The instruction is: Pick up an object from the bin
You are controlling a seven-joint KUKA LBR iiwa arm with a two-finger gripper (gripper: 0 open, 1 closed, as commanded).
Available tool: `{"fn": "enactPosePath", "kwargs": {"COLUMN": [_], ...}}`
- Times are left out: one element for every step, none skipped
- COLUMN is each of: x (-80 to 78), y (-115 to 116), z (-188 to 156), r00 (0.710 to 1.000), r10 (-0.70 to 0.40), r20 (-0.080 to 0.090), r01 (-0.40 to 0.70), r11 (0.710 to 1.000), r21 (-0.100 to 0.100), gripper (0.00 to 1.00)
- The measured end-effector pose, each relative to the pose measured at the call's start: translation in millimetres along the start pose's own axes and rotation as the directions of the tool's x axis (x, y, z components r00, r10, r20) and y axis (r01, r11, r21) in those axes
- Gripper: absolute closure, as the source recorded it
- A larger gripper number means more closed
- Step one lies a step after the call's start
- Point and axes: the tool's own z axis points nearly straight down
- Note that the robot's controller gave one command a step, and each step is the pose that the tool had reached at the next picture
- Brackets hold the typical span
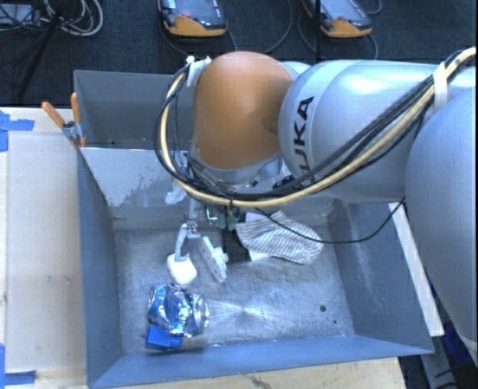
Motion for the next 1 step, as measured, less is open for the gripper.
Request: {"fn": "enactPosePath", "kwargs": {"x": [-1.7], "y": [-0.8], "z": [-4.7], "r00": [1.000], "r10": [0.003], "r20": [0.007], "r01": [-0.003], "r11": [1.000], "r21": [-0.001], "gripper": [0.00]}}
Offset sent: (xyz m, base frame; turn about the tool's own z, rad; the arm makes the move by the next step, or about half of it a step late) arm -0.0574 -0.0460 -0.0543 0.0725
